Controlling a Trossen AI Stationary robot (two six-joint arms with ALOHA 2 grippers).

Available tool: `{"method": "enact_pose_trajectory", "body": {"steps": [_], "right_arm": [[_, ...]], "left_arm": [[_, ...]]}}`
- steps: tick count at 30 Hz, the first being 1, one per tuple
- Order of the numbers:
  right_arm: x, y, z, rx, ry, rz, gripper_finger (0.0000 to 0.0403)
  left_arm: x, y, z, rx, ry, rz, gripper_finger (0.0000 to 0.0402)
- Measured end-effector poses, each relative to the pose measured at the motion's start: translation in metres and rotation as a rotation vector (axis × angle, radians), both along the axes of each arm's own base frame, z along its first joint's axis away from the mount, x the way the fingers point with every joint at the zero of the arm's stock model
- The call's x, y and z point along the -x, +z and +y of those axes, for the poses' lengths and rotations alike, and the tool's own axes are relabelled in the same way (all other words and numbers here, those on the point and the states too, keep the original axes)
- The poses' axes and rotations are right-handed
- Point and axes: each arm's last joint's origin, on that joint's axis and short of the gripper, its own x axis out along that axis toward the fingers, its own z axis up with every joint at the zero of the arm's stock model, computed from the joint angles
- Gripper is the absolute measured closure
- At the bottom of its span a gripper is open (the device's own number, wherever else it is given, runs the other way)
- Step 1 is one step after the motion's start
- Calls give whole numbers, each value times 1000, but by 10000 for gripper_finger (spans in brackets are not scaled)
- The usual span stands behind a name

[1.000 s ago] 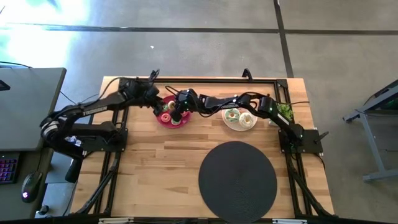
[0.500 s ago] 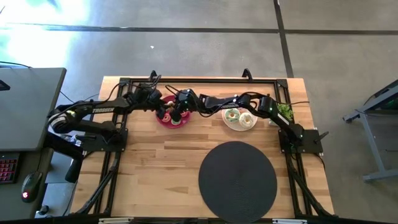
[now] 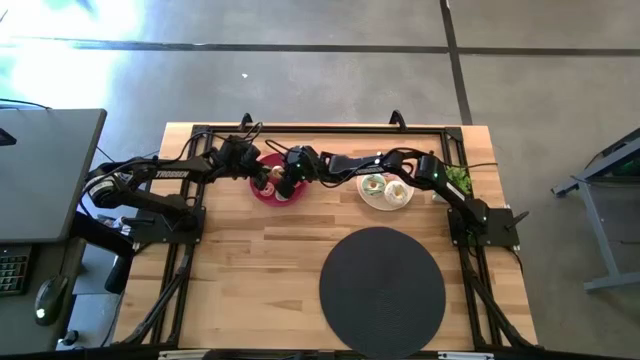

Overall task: Pick & Place donuts
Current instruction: Put the small yellow donut on the pink plate

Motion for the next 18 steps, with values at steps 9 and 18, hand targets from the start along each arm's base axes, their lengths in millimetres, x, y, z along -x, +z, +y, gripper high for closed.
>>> {"method": "enact_pose_trajectory", "body": {"steps": [9, 18], "right_arm": [[1, 0, -2, -14, -12, 1, 309], [0, 0, -2, -5, -9, -6, 309]], "left_arm": [[-3, 4, 2, -17, 17, -51, 250], [-7, 8, 5, -24, 16, -140, 250]]}}
